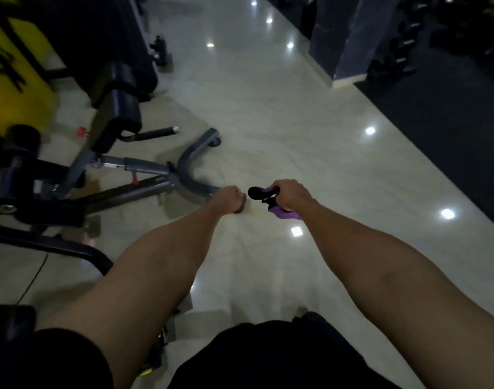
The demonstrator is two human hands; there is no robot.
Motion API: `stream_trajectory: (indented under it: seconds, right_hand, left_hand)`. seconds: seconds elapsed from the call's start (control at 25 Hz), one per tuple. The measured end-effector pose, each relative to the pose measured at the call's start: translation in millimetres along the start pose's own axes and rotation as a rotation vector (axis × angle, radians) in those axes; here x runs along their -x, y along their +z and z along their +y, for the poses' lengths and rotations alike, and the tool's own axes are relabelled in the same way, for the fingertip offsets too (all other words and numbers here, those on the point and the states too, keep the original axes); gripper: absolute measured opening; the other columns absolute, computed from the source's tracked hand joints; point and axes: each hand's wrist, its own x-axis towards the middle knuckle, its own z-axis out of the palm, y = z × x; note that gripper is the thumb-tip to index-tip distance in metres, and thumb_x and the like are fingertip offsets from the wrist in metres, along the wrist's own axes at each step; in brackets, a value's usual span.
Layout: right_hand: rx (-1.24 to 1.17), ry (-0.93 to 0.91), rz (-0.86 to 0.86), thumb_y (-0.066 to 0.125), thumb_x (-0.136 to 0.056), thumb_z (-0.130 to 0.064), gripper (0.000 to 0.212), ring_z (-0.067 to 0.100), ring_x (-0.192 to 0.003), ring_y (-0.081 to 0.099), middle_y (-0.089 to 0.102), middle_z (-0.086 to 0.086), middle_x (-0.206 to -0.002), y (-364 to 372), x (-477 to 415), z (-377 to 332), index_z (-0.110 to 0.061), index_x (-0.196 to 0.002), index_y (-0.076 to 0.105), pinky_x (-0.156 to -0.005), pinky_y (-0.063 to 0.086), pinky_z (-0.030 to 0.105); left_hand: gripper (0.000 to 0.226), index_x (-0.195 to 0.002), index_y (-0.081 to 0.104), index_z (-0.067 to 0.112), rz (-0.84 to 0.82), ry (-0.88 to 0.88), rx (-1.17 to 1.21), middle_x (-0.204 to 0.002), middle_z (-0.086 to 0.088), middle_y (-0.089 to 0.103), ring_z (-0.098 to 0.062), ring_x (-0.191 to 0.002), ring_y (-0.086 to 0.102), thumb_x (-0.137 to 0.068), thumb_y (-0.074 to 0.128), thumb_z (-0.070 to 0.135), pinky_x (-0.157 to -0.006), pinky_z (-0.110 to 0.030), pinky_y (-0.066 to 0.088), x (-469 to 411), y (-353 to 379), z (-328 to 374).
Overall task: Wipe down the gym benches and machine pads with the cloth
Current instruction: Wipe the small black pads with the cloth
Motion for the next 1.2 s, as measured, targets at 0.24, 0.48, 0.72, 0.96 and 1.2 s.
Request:
stream_trajectory:
  seconds: [0.24, 0.48, 0.72, 0.96, 1.2]
  right_hand:
    - [0.100, -0.308, -0.098, 0.070, -0.084, -0.015, 0.039, 0.030, -0.101, 0.065, 0.067, 0.008, -0.117, -19.7, -107.8, -70.1, -0.025, -0.122, 0.068, -0.083, 0.053, 0.038]
    - [0.240, -0.607, -0.159, 0.071, -0.086, -0.029, 0.019, 0.027, -0.085, 0.063, 0.069, 0.004, -0.100, -27.9, -182.5, -148.5, -0.028, -0.105, 0.066, -0.072, 0.051, 0.036]
    - [0.099, -0.768, -0.207, 0.070, -0.087, -0.027, 0.043, 0.028, -0.110, 0.066, 0.069, 0.002, -0.123, -13.7, -230.0, -197.7, -0.039, -0.128, 0.065, -0.090, 0.054, 0.039]
    - [0.024, -0.822, -0.145, 0.060, -0.091, -0.015, 0.041, 0.029, -0.112, 0.064, 0.067, 0.004, -0.123, -5.5, -289.5, -279.9, -0.035, -0.127, 0.066, -0.094, 0.054, 0.042]
    - [0.008, -0.772, -0.113, 0.054, -0.093, -0.009, 0.042, 0.030, -0.112, 0.062, 0.065, 0.006, -0.128, -10.0, -351.0, -353.2, -0.028, -0.129, 0.064, -0.091, 0.051, 0.039]
  left_hand:
    - [0.034, -0.124, 0.063, 0.010, 0.108, -0.348, 0.039, -0.128, -0.014, 0.063, -0.033, -0.118, 0.060, -0.102, 0.042, 0.026, -0.098, -0.040, 0.047, -33.6, -47.2, -52.1]
    - [0.043, -0.133, 0.058, 0.015, 0.302, -0.632, 0.210, -0.135, -0.013, 0.060, -0.032, -0.122, 0.058, -0.103, 0.040, 0.039, -0.103, -0.049, 0.048, -38.4, -94.8, -77.3]
    - [0.041, -0.141, 0.053, 0.004, 0.328, -0.782, 0.239, -0.144, -0.019, 0.053, -0.034, -0.131, 0.051, -0.108, 0.035, 0.020, -0.108, -0.042, 0.042, -35.5, -143.5, -106.4]
    - [0.038, -0.126, 0.061, 0.011, 0.405, -0.839, 0.366, -0.134, -0.013, 0.060, -0.033, -0.121, 0.057, -0.102, 0.039, 0.033, -0.097, -0.039, 0.047, -68.5, -172.6, -202.8]
    - [0.032, -0.118, 0.067, 0.010, 0.485, -0.798, 0.469, -0.114, -0.011, 0.071, -0.031, -0.106, 0.067, -0.102, 0.045, 0.026, -0.095, -0.043, 0.054, -114.2, -215.9, -265.5]
